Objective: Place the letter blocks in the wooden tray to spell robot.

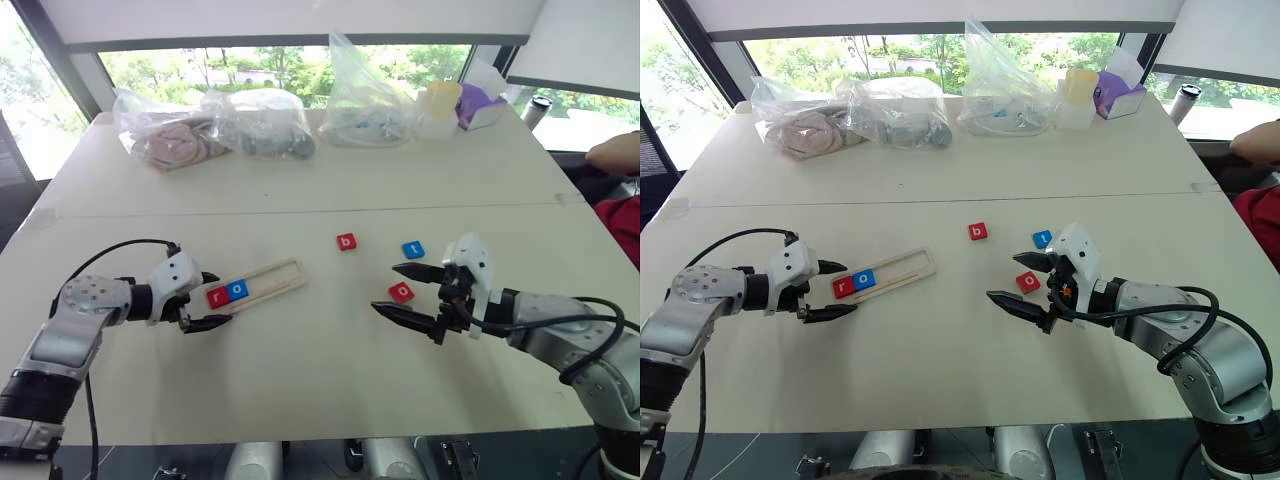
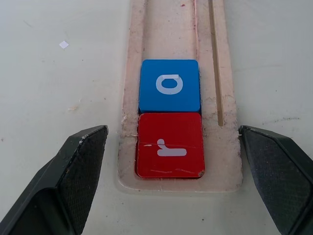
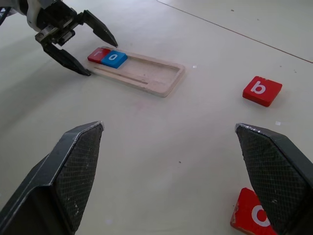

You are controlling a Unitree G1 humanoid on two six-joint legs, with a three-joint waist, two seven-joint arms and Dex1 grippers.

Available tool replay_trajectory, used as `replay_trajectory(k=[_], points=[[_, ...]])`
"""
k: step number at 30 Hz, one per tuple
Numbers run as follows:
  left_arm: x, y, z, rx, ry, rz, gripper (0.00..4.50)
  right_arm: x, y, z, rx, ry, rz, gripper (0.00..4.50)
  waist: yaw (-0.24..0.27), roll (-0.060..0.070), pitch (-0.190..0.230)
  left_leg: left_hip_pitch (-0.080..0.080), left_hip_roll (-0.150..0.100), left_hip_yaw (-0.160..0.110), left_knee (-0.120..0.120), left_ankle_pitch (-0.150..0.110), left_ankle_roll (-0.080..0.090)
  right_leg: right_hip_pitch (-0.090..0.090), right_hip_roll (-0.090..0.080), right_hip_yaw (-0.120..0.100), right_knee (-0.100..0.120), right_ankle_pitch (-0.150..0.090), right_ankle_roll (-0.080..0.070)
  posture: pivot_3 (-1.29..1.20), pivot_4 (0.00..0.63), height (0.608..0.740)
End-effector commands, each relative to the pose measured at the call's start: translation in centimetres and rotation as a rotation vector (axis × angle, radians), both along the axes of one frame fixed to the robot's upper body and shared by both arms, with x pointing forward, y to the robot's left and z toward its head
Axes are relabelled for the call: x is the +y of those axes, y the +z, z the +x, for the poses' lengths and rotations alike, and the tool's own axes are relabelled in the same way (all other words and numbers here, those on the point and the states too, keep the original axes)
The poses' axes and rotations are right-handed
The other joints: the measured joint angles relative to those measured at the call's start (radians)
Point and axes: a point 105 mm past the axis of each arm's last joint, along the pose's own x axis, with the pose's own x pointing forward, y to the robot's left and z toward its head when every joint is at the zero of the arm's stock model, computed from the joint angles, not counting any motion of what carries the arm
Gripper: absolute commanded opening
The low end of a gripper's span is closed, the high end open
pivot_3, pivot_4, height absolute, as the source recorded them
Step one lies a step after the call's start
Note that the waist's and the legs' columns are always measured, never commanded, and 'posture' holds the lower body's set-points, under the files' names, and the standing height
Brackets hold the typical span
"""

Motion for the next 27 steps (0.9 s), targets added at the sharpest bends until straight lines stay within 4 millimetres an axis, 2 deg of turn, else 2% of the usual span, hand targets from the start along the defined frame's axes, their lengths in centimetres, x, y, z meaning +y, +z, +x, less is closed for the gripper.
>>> replay_trajectory(k=[1, 3, 4, 9, 13, 15, 20, 25, 27], points=[[0.3, -2.4, -1.1, 0.097, 0.006, 0.031, 3.94, 0.2, 0.8, 0.2, -0.045, 0.002, 0.011, 4.50, 0.000, 0.001, 0.000, 0.000, 0.000, 0.000, 0.000, 0.000, 0.000, 0.000, 0.000, 0.000, 0.000, 0.000, 0.000, 0.00, 0.150, 0.740], [0.3, -2.6, -1.1, 0.102, 0.007, 0.030, 3.22, 0.1, 0.8, 0.3, -0.047, -0.002, 0.011, 4.50, 0.000, 0.001, -0.001, 0.000, 0.000, 0.001, 0.000, 0.000, 0.000, 0.000, 0.000, 0.001, 0.000, 0.000, 0.000, 0.00, 0.150, 0.740], [0.4, -2.6, -1.1, 0.100, 0.007, 0.032, 3.11, 0.1, 0.7, 0.3, -0.047, -0.004, 0.009, 4.50, 0.000, 0.001, -0.001, 0.001, 0.000, 0.001, 0.000, 0.000, 0.000, 0.000, 0.000, 0.001, 0.000, 0.000, 0.000, 0.00, 0.150, 0.740], [0.4, -1.6, -0.2, 0.048, -0.046, 0.087, 3.11, -0.1, 0.7, 0.4, -0.048, -0.013, 0.005, 4.50, 0.001, 0.003, -0.002, 0.001, -0.001, 0.001, 0.000, 0.000, 0.000, 0.000, 0.001, 0.001, 0.000, 0.000, 0.000, 0.00, 0.150, 0.740], [-2.4, 0.9, 0.8, -0.015, -0.241, 0.073, 3.11, 0.0, 0.6, 0.6, -0.049, -0.016, 0.002, 4.50, 0.003, 0.002, -0.002, 0.000, 0.000, 0.001, 0.001, 0.000, 0.000, 0.000, 0.001, 0.000, 0.000, 0.000, 0.000, 0.00, 0.150, 0.740], [-3.5, 1.6, 1.0, -0.028, -0.327, 0.077, 3.11, -0.1, 0.6, 0.7, -0.051, -0.018, -0.001, 4.50, 0.005, 0.002, -0.002, -0.001, 0.000, 0.001, 0.002, 0.000, 0.000, 0.000, 0.001, 0.000, 0.000, 0.000, 0.000, 0.00, 0.150, 0.740], [-4.1, 1.1, 2.1, -0.009, -0.430, 0.129, 3.11, -0.4, 0.6, 0.9, -0.063, -0.048, -0.001, 4.50, -0.004, 0.001, -0.001, -0.002, -0.001, 0.004, 0.002, 0.000, 0.001, 0.000, 0.001, 0.002, 0.000, 0.002, 0.000, 0.00, 0.150, 0.740], [-4.9, 0.6, 3.0, 0.001, -0.453, 0.123, 3.11, -0.5, 0.5, 0.6, -0.063, -0.067, -0.004, 4.50, -0.001, 0.000, -0.001, -0.002, 0.000, 0.003, 0.001, 0.000, 0.001, -0.001, 0.003, 0.002, 0.000, 0.002, 0.002, 0.00, 0.150, 0.740], [-5.3, 0.3, 3.4, -0.001, -0.451, 0.118, 4.18, -0.6, 0.4, 0.5, -0.064, -0.077, -0.006, 4.50, 0.001, 0.000, -0.001, -0.002, -0.001, 0.003, 0.002, 0.000, 0.001, -0.001, 0.003, 0.002, 0.001, 0.002, 0.003, 0.00, 0.150, 0.740]])
